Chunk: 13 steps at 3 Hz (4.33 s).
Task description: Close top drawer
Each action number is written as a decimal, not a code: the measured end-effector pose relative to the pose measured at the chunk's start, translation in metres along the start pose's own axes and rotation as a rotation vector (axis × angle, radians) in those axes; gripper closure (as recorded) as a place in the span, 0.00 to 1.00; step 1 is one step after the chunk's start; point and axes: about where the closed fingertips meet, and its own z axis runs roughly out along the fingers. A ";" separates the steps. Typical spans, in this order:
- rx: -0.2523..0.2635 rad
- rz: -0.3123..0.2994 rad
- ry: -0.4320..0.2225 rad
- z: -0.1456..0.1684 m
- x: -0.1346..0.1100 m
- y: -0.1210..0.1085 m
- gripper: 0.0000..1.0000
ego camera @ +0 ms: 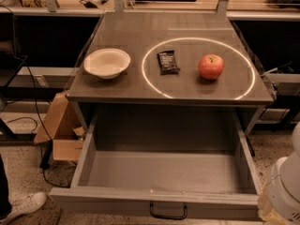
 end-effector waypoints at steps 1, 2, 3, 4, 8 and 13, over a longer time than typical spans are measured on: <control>-0.027 0.006 -0.015 0.026 -0.007 0.009 1.00; -0.063 0.013 -0.061 0.066 -0.027 0.022 1.00; -0.065 0.015 -0.064 0.069 -0.028 0.023 1.00; -0.086 0.031 -0.083 0.090 -0.041 0.023 1.00; -0.066 0.046 -0.134 0.098 -0.069 0.011 0.28; -0.066 0.046 -0.134 0.098 -0.069 0.011 0.63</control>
Offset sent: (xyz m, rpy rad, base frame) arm -0.0100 0.0312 -0.0682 0.0879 0.0351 -0.0068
